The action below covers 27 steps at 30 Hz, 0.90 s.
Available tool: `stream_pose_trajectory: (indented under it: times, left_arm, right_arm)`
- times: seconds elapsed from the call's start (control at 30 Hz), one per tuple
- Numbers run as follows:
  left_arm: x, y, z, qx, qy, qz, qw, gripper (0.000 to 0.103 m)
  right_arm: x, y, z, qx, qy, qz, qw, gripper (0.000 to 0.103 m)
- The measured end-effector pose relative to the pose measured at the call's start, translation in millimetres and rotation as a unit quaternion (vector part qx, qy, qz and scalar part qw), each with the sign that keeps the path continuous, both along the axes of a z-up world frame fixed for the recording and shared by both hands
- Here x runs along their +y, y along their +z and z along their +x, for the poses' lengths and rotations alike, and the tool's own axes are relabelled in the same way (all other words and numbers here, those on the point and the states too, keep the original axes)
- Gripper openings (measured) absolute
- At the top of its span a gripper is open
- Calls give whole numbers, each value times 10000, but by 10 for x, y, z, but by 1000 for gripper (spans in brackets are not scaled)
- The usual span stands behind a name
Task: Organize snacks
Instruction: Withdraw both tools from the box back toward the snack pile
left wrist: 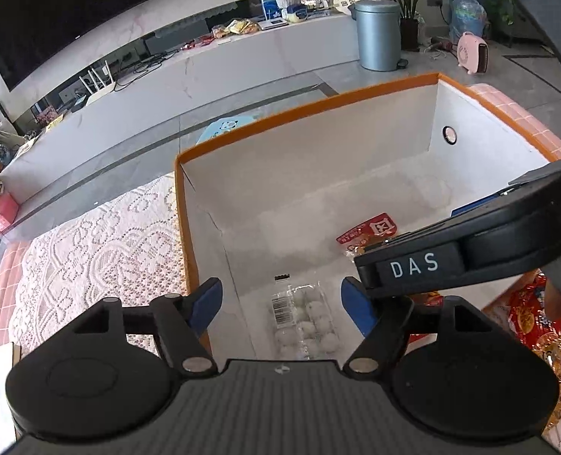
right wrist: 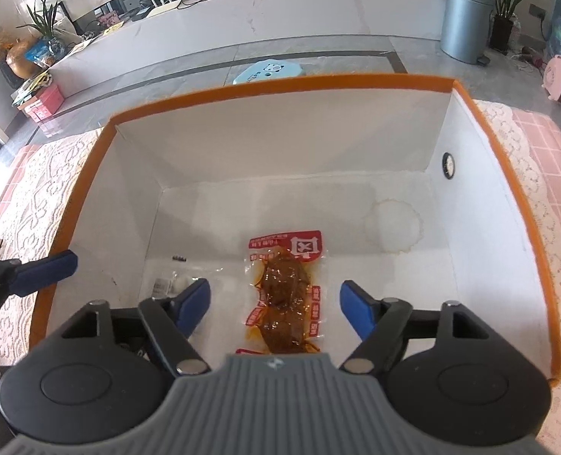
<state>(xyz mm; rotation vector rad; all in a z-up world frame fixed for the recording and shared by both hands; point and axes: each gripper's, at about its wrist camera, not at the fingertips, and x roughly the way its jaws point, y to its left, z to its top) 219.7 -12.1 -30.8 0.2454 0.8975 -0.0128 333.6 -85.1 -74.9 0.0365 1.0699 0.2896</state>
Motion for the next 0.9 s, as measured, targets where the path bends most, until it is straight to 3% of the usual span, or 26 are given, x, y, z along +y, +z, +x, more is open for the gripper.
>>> stream_pose_trajectory:
  times: [0.2, 0.3, 0.5, 0.9]
  left_arm:
    - [0, 138, -152, -115, -13, -98, 9999, 84]
    - [0, 233, -243, -148, -7, -190, 9997, 84]
    - [26, 438, -522, -375, 43, -488, 9981, 84]
    - [87, 667, -1160, -869, 176, -1265, 9880, 84]
  right_arm:
    - [-22, 166, -111, -141, -56, -40, 9999, 81]
    - [-65, 286, -188, -265, -120, -69, 9996, 88]
    - [-186, 563, -462, -589, -175, -61, 9981, 90]
    - [-580, 1005, -1468, -1670, -284, 33, 9855, 91]
